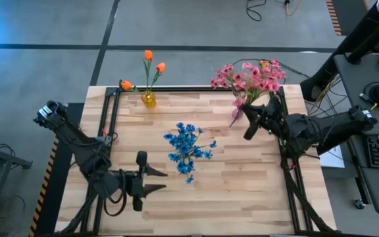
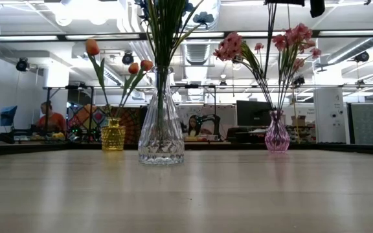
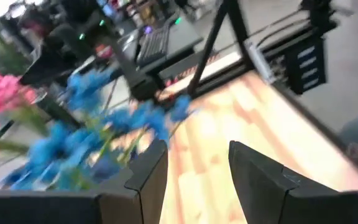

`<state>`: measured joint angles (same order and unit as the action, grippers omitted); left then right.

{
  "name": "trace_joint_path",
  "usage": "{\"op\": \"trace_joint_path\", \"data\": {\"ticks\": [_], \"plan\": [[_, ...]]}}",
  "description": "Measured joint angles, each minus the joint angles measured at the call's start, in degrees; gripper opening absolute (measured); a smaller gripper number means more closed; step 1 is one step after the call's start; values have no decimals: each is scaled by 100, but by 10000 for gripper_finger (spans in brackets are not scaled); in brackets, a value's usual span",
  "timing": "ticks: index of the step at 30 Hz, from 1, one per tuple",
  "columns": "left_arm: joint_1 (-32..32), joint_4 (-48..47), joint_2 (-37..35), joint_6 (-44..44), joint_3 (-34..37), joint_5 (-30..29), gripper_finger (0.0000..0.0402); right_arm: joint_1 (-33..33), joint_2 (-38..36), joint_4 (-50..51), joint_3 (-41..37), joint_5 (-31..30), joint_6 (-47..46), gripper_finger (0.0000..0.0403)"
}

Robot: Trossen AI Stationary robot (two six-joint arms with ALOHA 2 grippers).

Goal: Sort flowers into vase by color
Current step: Put the pink flowers into the pink vase

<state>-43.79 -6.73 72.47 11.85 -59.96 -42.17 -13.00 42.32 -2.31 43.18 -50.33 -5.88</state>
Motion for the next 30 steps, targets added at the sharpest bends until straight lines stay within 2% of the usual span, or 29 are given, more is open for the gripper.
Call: {"op": "trace_joint_path", "data": {"ticks": [2, 7, 9, 13, 30], "plan": [[-12, -292, -103, -187, 0, -251, 154, 237, 62, 27, 31, 17, 21, 13], [-43, -1059, -289, -926, 0, -1408, 154, 802, 159, 57, 48, -149, -48, 13], [-46, -1451, -324, -1267, 0, -1675, 154, 996, 169, 147, 57, -250, -60, 13], [-48, -1862, -337, -1596, 0, -1794, 154, 1287, 169, 426, 57, -280, -206, 13], [-48, -1918, -315, -1601, 0, -2062, 154, 1882, 325, 554, 57, -516, 53, 13]]}}
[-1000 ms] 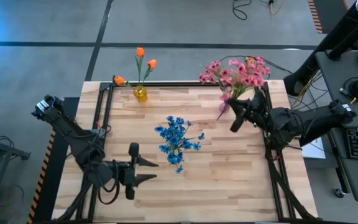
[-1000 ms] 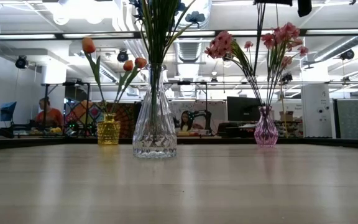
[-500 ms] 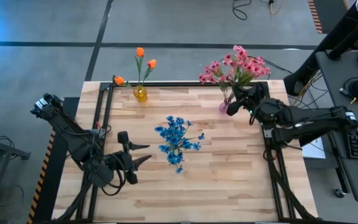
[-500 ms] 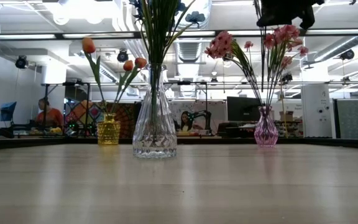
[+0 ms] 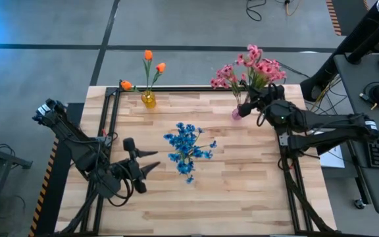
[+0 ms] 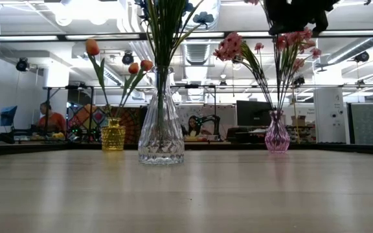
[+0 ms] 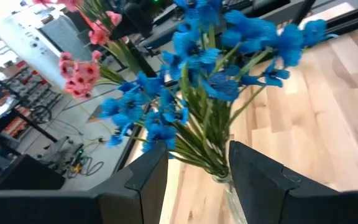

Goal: Sort flowers into vase by color
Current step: Put the pink flowers into the pink vase

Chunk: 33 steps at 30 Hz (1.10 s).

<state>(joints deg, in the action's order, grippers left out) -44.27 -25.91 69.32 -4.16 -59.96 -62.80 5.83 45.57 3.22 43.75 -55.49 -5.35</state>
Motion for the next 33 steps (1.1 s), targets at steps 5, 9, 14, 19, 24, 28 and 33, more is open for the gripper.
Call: {"op": "trace_joint_path", "data": {"ticks": [5, 9, 14, 19, 24, 28, 33], "plan": [[0, 0, 0, -2, 0, -111, 154, 145, 184, -7, 0, 5, -9, 13], [0, 0, 0, -2, 0, -116, 154, 227, 272, -20, 0, 14, -19, 13], [0, 0, 0, -2, 0, -117, 154, 315, 296, -61, 0, 41, -112, 13], [0, 0, 0, -2, 0, -115, 154, 326, 296, -57, 0, 42, -216, 13], [0, -2, 0, -2, 0, -115, 154, 323, 292, -58, -108, 199, -436, 13], [0, -11, 2, -2, 0, -115, 154, 338, 292, -193, -261, 192, -469, 13], [0, -22, 2, -2, 0, -115, 154, 372, 278, -279, -297, 143, -415, 13]]}}
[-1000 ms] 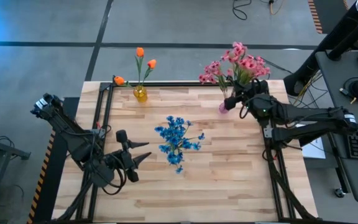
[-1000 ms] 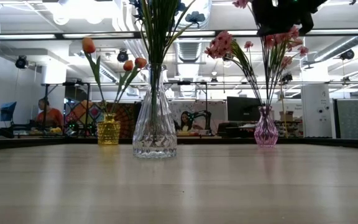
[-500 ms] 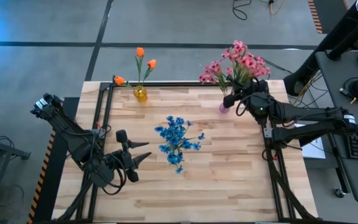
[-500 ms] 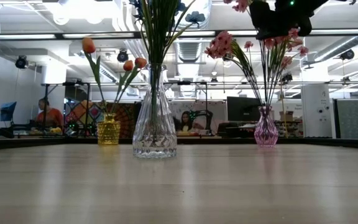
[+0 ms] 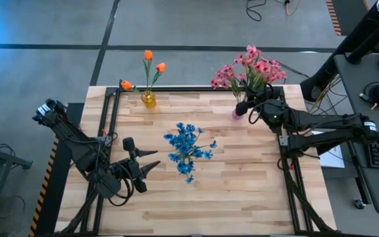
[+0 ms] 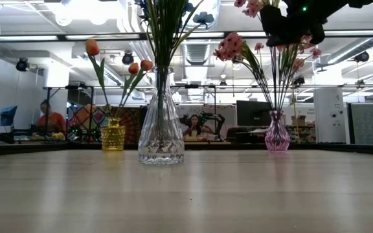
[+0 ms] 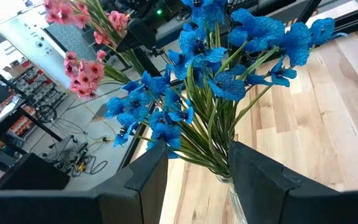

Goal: Sort flowers into vase by color
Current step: Put the pink flowers into the pink vase

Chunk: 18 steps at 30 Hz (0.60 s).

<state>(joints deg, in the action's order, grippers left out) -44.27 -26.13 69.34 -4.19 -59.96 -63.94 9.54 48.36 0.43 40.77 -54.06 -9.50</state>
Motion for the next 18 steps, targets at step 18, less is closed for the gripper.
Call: {"op": "trace_joint_path", "data": {"ticks": [18], "plan": [[0, -22, 0, 0, 0, 0, 154, 26, 16, -131, -44, 0, 29, 13]]}}
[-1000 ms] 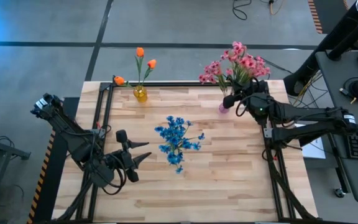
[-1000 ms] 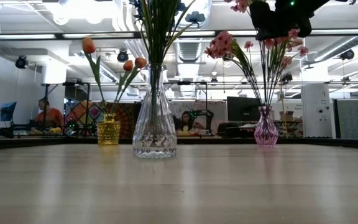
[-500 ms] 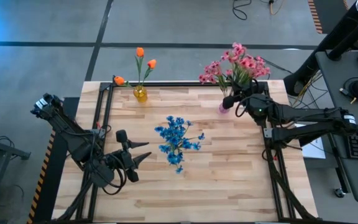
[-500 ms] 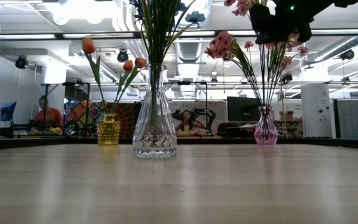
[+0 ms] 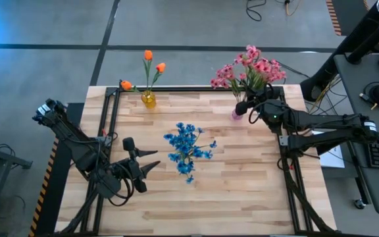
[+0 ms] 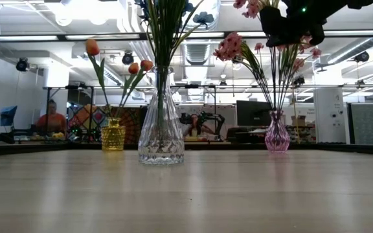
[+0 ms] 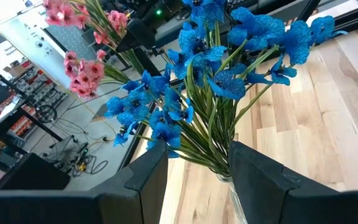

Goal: Sort flowers into vase by color
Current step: Put the pink flowers into the pink vase

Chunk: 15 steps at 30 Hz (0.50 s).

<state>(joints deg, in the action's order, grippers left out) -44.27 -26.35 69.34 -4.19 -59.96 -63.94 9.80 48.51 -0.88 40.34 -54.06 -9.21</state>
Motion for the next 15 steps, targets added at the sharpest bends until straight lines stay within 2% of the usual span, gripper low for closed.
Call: {"op": "trace_joint_path", "data": {"ticks": [5, 15], "plan": [[0, 2, 0, -1, 0, 0, 154, 38, -5, -174, 0, -144, 313, 13], [7, 22, 2, 0, 0, 0, 154, 313, 141, -206, 0, -120, 274, 13]]}}
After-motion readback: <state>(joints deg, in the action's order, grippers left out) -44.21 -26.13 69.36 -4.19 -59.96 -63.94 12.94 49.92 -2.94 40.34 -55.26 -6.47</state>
